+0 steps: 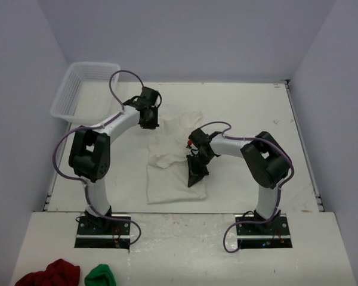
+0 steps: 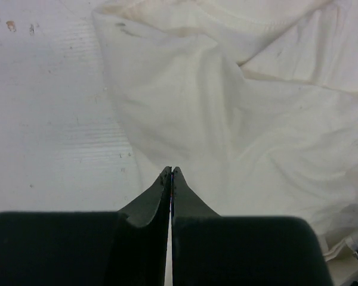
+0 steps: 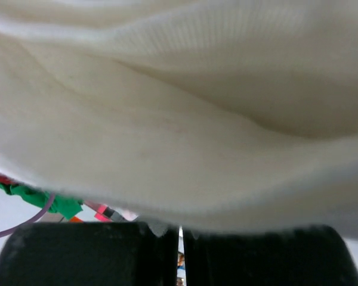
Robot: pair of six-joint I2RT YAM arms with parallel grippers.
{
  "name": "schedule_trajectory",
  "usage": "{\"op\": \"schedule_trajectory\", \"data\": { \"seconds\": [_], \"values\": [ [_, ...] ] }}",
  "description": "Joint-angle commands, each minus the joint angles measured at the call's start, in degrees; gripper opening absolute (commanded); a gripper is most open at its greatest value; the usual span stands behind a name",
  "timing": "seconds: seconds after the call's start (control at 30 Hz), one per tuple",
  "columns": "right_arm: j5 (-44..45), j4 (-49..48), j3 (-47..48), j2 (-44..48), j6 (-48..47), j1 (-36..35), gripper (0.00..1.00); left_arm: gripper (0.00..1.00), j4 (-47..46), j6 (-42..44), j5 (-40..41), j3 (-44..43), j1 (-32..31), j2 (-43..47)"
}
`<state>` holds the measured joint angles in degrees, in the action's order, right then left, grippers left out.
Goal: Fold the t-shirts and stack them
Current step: Fold the folded rectangular tshirt in 1/3 of the way
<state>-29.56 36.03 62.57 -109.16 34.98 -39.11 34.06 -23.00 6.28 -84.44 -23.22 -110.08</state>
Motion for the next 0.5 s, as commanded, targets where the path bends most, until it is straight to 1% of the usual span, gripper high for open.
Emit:
{"op": "schedule_trajectory", "data": {
  "seconds": [0.0,0.07,0.1,0.17,0.2,0.37,0.47],
  "values": [
    [3.63,-1.40,-0.52,-3.42,-0.70,-1.23,0.00,0.00,3.02,-0.98,-1.27,-0.03,-1.21,5.91],
    [3.55,-1.58,-0.16,-3.86,-0.97,-1.23,0.00,0.00,3.20,-1.86,-2.93,2.08,-1.91,8.82],
    [3.55,-1.49,0.01,-4.04,-1.23,-1.23,0.00,0.00,3.20,-2.65,-3.47,4.70,-2.96,11.96],
    [3.63,-1.23,0.45,-4.39,-1.67,-1.14,0.00,0.00,3.29,-3.53,-4.35,7.44,-4.19,15.15],
    [3.72,-1.23,0.54,-4.30,-1.85,-1.23,0.00,0.00,4.68,-4.76,-4.70,9.63,-5.68,17.94],
    [3.72,-1.49,0.37,-4.30,-2.11,-1.23,0.00,0.00,9.26,-8.19,-3.47,15.53,-10.69,25.60],
    [3.55,-1.75,0.19,-4.30,-1.94,-1.23,0.00,0.00,9.79,-9.25,-3.47,20.80,-11.84,27.99]
  ]
}}
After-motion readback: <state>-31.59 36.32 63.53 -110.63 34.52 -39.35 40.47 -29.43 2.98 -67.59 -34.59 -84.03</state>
